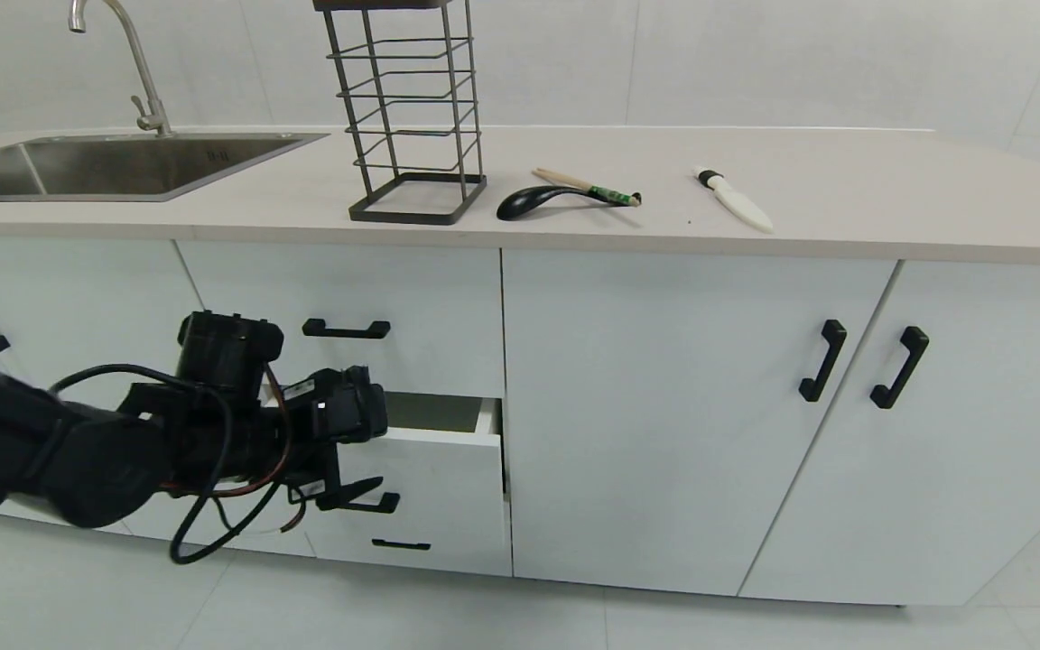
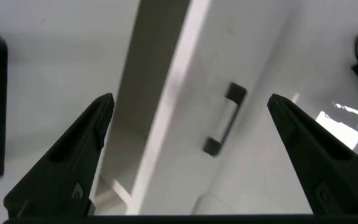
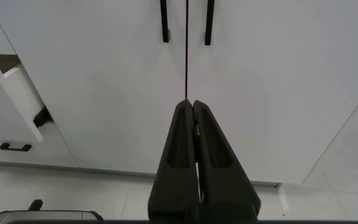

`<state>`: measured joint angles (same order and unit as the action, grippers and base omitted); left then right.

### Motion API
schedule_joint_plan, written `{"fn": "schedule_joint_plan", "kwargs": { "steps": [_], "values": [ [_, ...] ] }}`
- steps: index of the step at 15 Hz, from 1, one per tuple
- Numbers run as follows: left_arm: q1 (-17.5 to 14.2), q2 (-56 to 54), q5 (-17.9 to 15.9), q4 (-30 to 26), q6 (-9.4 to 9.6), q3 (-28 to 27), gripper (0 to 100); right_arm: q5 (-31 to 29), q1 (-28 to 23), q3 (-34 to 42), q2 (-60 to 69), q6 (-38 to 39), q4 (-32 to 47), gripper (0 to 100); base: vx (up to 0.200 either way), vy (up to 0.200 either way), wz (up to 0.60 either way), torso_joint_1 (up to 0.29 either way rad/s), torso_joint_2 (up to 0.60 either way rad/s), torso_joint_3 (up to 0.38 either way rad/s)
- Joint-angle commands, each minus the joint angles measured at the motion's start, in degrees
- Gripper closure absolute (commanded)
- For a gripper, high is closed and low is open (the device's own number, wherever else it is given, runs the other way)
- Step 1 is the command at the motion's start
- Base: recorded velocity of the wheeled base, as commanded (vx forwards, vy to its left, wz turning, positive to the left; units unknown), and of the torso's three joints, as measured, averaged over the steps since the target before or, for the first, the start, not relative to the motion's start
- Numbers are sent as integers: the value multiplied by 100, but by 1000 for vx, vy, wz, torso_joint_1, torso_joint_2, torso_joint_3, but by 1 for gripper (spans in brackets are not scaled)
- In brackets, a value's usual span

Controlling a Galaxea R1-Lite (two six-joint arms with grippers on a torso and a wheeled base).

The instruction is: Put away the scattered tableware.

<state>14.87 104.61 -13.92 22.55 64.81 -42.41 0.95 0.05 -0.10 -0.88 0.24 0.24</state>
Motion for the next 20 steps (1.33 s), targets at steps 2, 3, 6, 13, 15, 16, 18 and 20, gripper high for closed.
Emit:
{"fn": "schedule_joint_plan", "kwargs": {
  "steps": [2,3,6,13,15,16,18,20],
  "values": [
    [156,1457,-14,540,6,-479,0,2,4,1,-9,2,2,100,0,0,0,0,0,0],
    [165,1580,-5,636,6,-496,0,2,4,1,-9,2,2,100,0,0,0,0,0,0],
    [156,1738,-5,803,32,-426,0,2,4,1,-9,2,2,100,0,0,0,0,0,0],
    [218,112,12,812,41,1525,0,2,4,1,-9,2,2,100,0,0,0,0,0,0],
    [297,-248,21,803,23,1842,0,2,4,1,-9,2,2,100,0,0,0,0,0,0],
    [385,-432,21,803,6,2035,0,2,4,1,-9,2,2,100,0,0,0,0,0,0],
    [420,-494,21,795,6,2141,0,2,4,1,-9,2,2,100,0,0,0,0,0,0],
    [446,-512,21,795,15,2176,0,2,4,1,-9,2,2,100,0,0,0,0,0,0]
  ]
}}
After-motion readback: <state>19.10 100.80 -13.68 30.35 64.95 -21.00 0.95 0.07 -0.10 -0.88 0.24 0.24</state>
